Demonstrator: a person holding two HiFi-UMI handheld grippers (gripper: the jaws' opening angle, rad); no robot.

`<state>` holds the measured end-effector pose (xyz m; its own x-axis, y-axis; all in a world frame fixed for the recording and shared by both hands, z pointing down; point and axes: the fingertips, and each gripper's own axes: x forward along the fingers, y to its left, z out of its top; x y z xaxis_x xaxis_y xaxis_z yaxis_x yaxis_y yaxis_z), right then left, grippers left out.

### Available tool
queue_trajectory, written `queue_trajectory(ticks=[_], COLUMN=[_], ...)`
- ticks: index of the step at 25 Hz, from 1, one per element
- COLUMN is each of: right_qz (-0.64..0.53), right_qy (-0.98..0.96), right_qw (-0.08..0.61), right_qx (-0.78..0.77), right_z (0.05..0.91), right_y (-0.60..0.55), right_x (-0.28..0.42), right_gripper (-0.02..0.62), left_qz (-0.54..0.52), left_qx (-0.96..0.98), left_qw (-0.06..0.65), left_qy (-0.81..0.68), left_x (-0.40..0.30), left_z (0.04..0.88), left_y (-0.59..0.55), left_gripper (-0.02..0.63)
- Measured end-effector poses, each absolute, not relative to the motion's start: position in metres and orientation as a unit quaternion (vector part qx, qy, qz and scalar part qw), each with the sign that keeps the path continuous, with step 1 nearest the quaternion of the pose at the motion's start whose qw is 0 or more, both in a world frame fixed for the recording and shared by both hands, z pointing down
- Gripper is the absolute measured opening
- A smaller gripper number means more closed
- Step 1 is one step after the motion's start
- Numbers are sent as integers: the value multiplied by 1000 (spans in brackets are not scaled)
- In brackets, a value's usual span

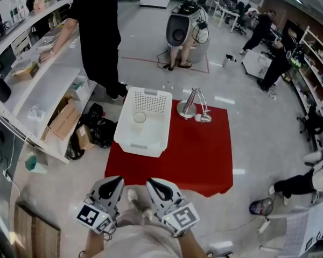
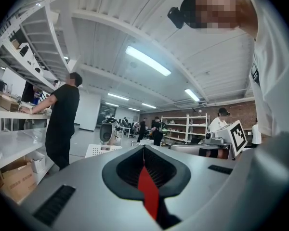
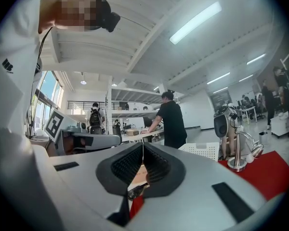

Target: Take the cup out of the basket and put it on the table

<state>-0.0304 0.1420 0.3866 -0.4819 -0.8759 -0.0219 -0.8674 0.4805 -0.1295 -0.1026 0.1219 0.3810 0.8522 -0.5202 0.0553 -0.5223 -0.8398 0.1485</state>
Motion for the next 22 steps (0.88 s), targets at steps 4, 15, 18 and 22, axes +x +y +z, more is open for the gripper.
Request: queue_trajectory(ticks=[4, 15, 18, 22], right_qz=[-53, -58, -64, -61], right_qy=[857, 845, 841, 837], right_qw=[36, 29, 23, 19], right_qx=[-511, -531, -537, -543], right_z=[391, 397, 401, 401], right_y=[114, 31, 12, -11], right_x=[-28, -23, -23, -28], right_gripper=[9, 9, 9, 9], left_qz=[6, 9, 9, 9], left_qx=[960, 967, 969, 971], left_qw=[82, 90, 94, 95], left_qy=[-266, -237, -229, -219], left_x=[-100, -90, -89, -90], left_z=[383, 390, 392, 393], left_y=[95, 11, -8, -31], left_gripper=[11, 11, 11, 11])
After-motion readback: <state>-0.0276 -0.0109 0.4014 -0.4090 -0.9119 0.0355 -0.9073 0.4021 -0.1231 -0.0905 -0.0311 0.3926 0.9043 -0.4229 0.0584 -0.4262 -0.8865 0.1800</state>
